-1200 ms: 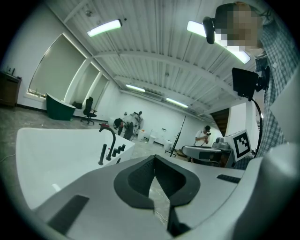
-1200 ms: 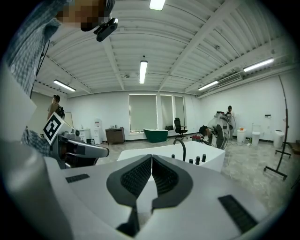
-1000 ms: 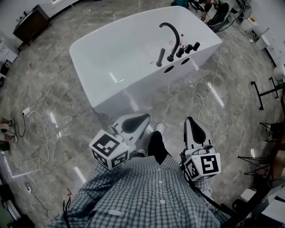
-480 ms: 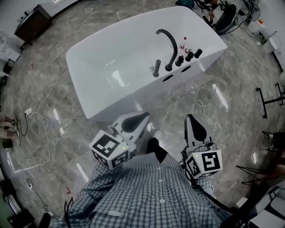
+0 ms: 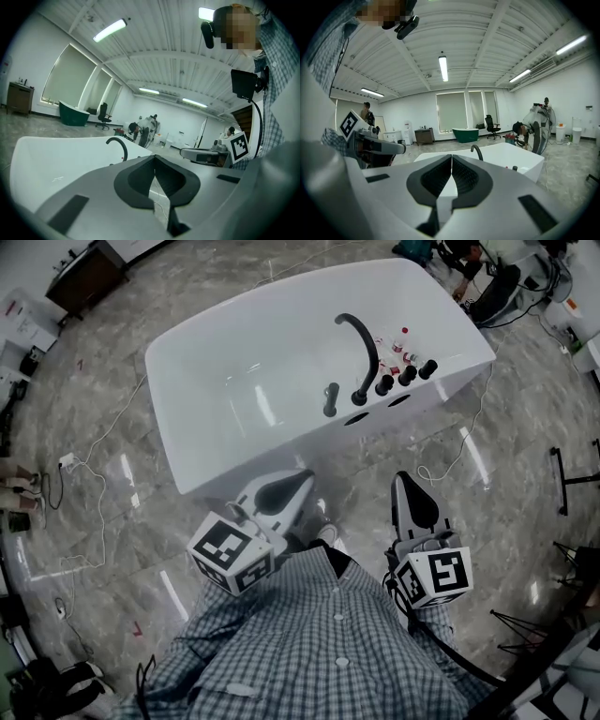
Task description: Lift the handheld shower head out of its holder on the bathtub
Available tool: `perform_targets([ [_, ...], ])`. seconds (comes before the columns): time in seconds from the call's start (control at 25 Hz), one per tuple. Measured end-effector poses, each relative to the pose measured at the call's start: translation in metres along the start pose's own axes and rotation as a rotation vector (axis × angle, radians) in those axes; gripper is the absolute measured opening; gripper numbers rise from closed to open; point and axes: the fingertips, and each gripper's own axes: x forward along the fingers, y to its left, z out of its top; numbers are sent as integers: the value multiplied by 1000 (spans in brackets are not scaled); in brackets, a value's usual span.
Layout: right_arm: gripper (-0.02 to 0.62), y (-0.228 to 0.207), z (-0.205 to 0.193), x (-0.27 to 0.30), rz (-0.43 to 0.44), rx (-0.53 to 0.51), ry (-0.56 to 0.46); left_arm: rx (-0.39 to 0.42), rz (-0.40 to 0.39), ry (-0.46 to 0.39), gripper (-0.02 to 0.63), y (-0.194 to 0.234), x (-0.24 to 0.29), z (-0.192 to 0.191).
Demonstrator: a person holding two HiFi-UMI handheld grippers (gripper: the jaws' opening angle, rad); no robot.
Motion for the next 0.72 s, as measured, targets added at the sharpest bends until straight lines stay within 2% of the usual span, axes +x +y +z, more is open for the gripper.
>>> perform_targets([
  [0.28,17,-12,-6,23,5,35,17,9,-1,38,9,11,19,-2],
  [0.72,17,-31,12,102,-49,36,18,44,-65,63,11,82,73,26],
])
